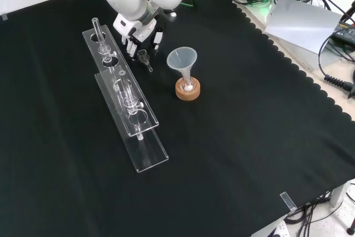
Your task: Put the weighing funnel back on the table.
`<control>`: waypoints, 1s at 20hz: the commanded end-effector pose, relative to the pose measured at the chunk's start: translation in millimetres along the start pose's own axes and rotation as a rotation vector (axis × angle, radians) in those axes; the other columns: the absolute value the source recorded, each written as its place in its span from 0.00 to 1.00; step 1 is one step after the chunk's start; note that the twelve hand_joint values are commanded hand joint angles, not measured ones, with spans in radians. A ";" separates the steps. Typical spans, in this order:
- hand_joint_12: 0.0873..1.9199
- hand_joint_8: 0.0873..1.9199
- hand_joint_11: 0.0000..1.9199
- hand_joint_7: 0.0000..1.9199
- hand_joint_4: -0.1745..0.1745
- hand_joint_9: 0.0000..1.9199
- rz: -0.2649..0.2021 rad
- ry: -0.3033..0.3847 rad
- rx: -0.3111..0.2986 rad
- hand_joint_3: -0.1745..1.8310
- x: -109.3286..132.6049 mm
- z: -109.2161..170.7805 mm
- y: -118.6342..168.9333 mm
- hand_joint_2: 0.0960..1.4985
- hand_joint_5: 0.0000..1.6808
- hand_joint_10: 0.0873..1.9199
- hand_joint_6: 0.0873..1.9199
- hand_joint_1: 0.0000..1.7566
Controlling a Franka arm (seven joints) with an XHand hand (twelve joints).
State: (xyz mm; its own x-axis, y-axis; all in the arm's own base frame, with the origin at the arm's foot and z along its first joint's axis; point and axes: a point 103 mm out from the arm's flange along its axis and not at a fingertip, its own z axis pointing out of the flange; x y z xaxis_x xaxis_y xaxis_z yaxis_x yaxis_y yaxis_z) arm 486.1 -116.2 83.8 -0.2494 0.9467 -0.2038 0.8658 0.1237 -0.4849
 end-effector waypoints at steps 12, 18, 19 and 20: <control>0.60 0.32 0.31 0.26 0.37 0.52 0.019 0.012 -0.033 0.00 -5.8 -28.3 -27.4 0.66 0.24 0.00 0.10 0.52; 0.61 0.31 0.28 0.23 0.39 0.49 0.050 0.031 -0.081 0.00 -7.7 -55.9 -58.1 0.66 0.24 0.00 0.06 0.51; 0.61 0.31 0.28 0.23 0.39 0.49 0.052 0.035 -0.087 0.00 -7.9 -59.4 -63.0 0.66 0.24 0.00 0.06 0.51; 0.61 0.31 0.28 0.23 0.39 0.49 0.055 0.034 -0.091 0.00 -7.8 -62.9 -67.3 0.66 0.25 0.00 0.06 0.51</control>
State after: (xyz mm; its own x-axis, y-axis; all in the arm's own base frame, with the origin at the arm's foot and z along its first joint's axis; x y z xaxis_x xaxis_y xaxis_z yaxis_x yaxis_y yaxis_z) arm 474.7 -116.8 141.0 -0.2146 0.9526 -0.2158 0.8978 0.1054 -0.4276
